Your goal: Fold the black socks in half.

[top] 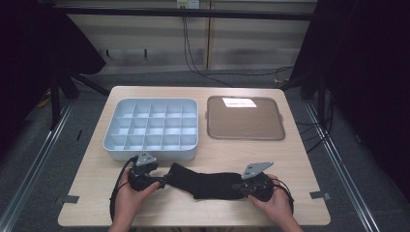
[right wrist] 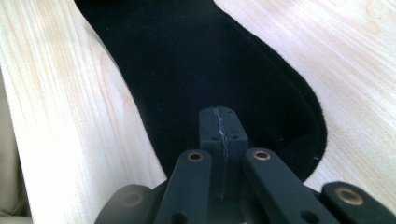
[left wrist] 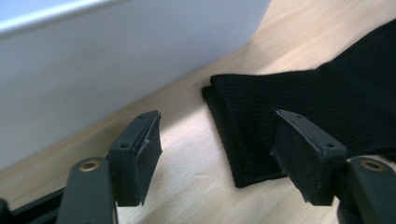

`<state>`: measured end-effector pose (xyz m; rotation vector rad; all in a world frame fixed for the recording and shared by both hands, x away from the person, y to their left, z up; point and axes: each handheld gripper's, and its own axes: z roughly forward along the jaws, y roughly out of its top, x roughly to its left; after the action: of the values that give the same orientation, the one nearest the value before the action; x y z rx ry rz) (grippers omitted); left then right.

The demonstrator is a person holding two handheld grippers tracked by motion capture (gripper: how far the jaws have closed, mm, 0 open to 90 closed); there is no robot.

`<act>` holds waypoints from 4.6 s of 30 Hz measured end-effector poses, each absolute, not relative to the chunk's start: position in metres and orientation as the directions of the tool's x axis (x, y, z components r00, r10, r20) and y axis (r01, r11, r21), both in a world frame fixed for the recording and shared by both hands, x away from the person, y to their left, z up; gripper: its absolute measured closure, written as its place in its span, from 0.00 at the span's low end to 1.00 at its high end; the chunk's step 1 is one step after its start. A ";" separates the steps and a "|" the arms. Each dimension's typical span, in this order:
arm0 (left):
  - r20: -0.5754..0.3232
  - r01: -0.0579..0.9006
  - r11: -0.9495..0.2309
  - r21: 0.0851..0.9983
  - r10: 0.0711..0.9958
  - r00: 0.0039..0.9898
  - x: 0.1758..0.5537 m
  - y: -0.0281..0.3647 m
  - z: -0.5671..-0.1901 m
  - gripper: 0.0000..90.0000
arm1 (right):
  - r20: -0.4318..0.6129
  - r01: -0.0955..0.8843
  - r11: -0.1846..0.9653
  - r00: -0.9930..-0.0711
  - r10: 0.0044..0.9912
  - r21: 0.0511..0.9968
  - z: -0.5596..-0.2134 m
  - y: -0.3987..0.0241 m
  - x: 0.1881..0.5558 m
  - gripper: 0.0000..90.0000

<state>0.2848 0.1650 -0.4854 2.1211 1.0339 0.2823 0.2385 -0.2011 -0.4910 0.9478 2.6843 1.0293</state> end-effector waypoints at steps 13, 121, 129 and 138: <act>-0.068 0.604 -0.477 0.639 0.747 0.662 0.287 0.151 -0.492 0.47 | 0.109 0.517 0.571 -0.795 0.597 0.638 -0.491 -0.200 0.238 1.00; -0.174 0.563 -0.503 0.655 0.626 0.761 0.275 0.102 -0.430 0.87 | 0.071 0.441 0.605 -0.842 0.535 0.664 -0.493 -0.148 0.246 1.00; -0.165 0.541 -0.544 0.642 0.591 0.789 0.274 0.080 -0.435 0.87 | 0.071 0.438 0.604 -0.843 0.533 0.666 -0.493 -0.146 0.245 1.00; -0.155 0.530 -0.566 0.632 0.577 0.802 0.270 0.067 -0.435 0.87 | 0.066 0.431 0.612 -0.848 0.526 0.663 -0.492 -0.147 0.246 1.00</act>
<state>0.2703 0.0668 -0.4355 2.2953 0.8128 0.0893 0.2455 -0.1466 -0.4921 0.8055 2.6971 1.0547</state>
